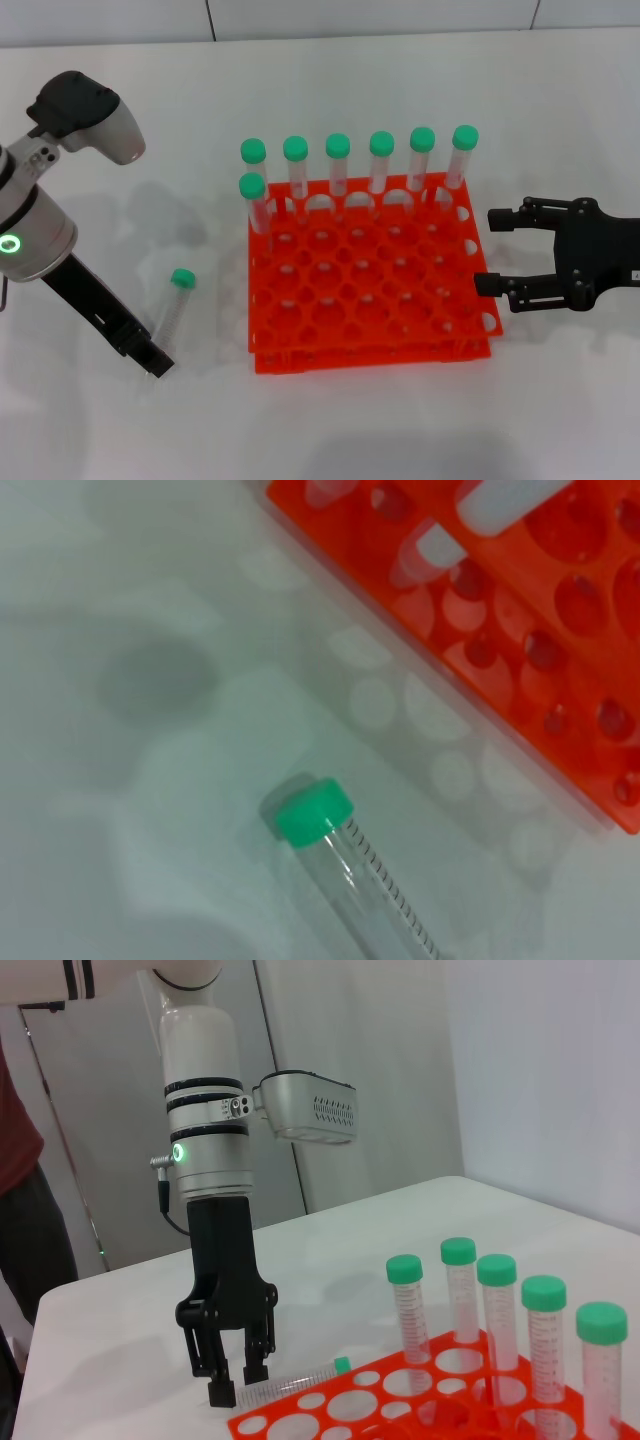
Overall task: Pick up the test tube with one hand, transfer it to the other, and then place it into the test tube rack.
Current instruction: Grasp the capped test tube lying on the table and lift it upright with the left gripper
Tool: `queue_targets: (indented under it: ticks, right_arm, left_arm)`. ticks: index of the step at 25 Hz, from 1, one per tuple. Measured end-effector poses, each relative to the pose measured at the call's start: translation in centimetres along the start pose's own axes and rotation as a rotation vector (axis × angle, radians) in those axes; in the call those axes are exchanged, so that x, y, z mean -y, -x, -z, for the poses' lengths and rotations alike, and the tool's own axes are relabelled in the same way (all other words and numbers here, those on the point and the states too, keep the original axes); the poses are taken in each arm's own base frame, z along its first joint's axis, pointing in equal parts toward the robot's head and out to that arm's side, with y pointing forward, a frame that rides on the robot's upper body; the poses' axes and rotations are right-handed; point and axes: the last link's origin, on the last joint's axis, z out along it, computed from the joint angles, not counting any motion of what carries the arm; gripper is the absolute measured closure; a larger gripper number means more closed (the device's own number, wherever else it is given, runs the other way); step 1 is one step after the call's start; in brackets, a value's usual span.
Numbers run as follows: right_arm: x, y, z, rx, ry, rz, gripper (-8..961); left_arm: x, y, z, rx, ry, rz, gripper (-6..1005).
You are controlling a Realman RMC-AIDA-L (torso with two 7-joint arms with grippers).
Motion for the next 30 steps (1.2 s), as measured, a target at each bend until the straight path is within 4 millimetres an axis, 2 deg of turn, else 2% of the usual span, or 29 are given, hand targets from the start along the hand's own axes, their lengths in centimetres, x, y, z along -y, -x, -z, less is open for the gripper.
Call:
queue_targets:
  ticks: [12,26,30]
  right_arm:
    - [0.02,-0.05,-0.03,0.003,0.0,-0.003,157]
    - [0.04,0.01,-0.06,0.004,0.001,-0.001,161]
    - [0.05,0.04,-0.07,0.005,0.001,0.0,162]
  left_arm:
    - [0.36,0.13,-0.02,0.011,-0.026,0.029,577]
    - [0.83,-0.01,0.05,0.004,-0.051,0.052,726]
    - [0.92,-0.04,-0.05,0.008,-0.053,0.057,726]
